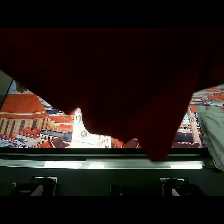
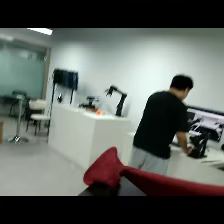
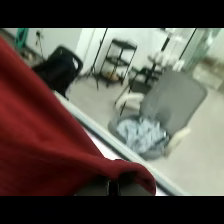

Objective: Fold the shirts.

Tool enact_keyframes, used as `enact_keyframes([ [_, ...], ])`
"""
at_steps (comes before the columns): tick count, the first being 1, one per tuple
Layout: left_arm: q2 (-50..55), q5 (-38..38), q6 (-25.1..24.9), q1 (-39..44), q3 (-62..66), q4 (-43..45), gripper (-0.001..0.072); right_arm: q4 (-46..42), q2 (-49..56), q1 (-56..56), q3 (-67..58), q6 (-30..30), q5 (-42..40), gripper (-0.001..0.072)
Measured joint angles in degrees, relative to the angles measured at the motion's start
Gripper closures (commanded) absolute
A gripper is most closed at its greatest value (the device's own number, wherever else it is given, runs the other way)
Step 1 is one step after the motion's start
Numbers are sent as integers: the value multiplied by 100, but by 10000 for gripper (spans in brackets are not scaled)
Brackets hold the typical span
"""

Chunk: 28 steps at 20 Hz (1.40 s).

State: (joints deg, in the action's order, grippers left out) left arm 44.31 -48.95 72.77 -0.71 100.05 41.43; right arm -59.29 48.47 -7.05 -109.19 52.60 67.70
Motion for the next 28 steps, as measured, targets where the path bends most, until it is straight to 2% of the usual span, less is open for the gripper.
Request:
enact_keyframes([
  [5,339,-118,175,2,-1064,750,678,-933,986,-2,-35,31,782,669],
  [8,944,195,203,7,-1880,984,677,-1263,2177,-2,-37,-90,474,666],
  [12,2173,544,223,48,-2594,1132,677,-839,4087,2,-37,-120,-686,667],
  [15,3082,553,225,118,-2793,1119,677,-35,5250,7,-37,151,-949,666],
  [16,3320,533,225,146,-2828,1099,677,205,5536,9,-37,238,-916,622],
  [17,3493,533,225,168,-2848,1071,677,398,5777,9,-37,323,-793,382],
  [18,3622,518,223,181,-2865,1064,677,546,5934,17,-37,363,-667,38],
  [21,3751,409,63,142,-2865,1025,677,787,5945,262,-48,400,-181,27],
  [23,3718,205,-164,-7,-2859,1029,677,772,5648,621,-61,330,356,44],
  [26,3657,-278,-365,-291,-2859,1128,678,133,5121,1316,46,328,1552,56],
  [28,3635,-669,-439,-466,-2876,1325,678,-297,4599,1563,654,363,2155,36],
])
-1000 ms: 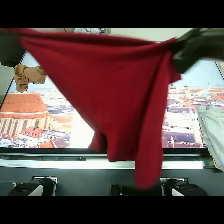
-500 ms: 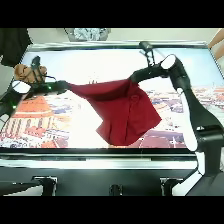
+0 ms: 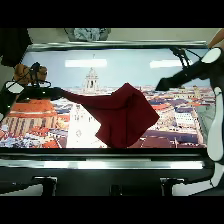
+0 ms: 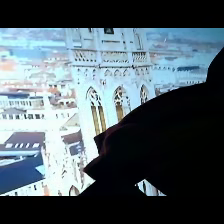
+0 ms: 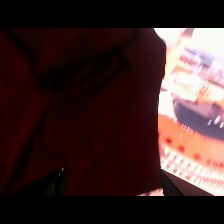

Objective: Fold the shirts.

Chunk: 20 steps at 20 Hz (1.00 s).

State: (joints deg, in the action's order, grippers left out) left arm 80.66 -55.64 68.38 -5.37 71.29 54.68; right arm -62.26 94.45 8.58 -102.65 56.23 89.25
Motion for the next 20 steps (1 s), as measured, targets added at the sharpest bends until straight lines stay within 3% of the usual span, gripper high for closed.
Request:
enact_keyframes([
  [1,-7,-199,-24,-52,-28,114,677,-133,-361,48,605,9,105,9],
  [4,-24,-656,-52,-142,-162,358,677,26,-1508,76,3101,39,-387,19],
  [8,-68,-935,-48,-168,-293,483,678,1403,-2568,-247,6094,-160,-1543,22],
  [14,-234,-1060,0,-173,-337,522,678,2813,-2859,-1425,7626,-22,-3327,52],
  [15,-267,-1062,2,-173,-337,522,677,3056,-2863,-1596,7700,-2,-3565,118],
  [16,-295,-1064,2,-173,-339,525,678,3265,-2852,-1757,7750,20,-3875,260],
  [17,-317,-1064,7,-173,-339,527,678,3416,-2828,-1923,7799,20,-4192,613],
  [18,-343,-1064,9,-173,-339,529,678,3585,-2811,-2055,7820,37,-4478,668],
  [20,-409,-1064,17,-175,-337,531,678,3825,-2813,-2221,7770,2,-4811,670],
])
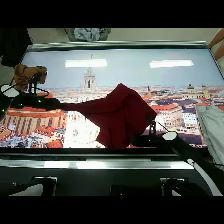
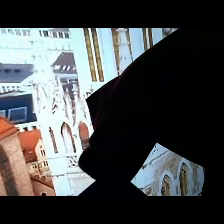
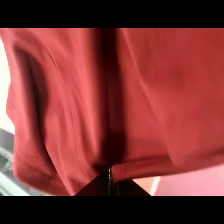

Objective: Fold the shirts.

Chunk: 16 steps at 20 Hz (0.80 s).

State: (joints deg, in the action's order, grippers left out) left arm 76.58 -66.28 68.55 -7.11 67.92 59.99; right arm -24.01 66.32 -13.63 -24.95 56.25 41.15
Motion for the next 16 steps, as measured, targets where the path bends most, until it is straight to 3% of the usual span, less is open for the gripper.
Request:
enact_keyframes([
  [4,-378,68,94,-22,343,4,679,-619,-426,155,-905,-330,26,670],
  [7,-940,363,256,-28,1309,9,679,-2245,-1169,645,-2590,-426,590,670],
  [11,-1792,1161,1073,-39,3394,407,679,-4465,-2159,1331,-5504,-413,855,670],
  [16,-2774,1576,1921,-39,4791,774,680,-5668,-2708,1591,-8146,-273,986,670],
])
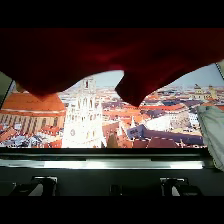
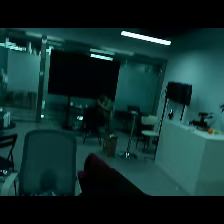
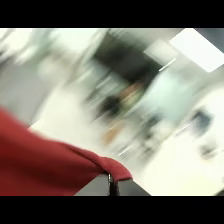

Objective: Fold the shirts.

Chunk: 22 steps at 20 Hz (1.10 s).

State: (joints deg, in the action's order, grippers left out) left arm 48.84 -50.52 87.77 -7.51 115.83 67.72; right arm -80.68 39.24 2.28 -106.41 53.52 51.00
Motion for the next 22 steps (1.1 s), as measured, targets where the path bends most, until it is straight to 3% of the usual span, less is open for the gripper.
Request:
enact_keyframes([
  [8,-254,-345,247,2,-31,400,679,-708,446,63,-793,398,835,668],
  [12,291,-859,107,4,-914,619,678,-831,1639,63,-807,461,2118,668],
  [15,1095,-979,-118,4,-1823,686,678,-831,2962,63,-636,516,2575,668],
  [22,3683,-197,-339,7,-2747,684,676,55,6092,66,-476,1373,1499,666],
])
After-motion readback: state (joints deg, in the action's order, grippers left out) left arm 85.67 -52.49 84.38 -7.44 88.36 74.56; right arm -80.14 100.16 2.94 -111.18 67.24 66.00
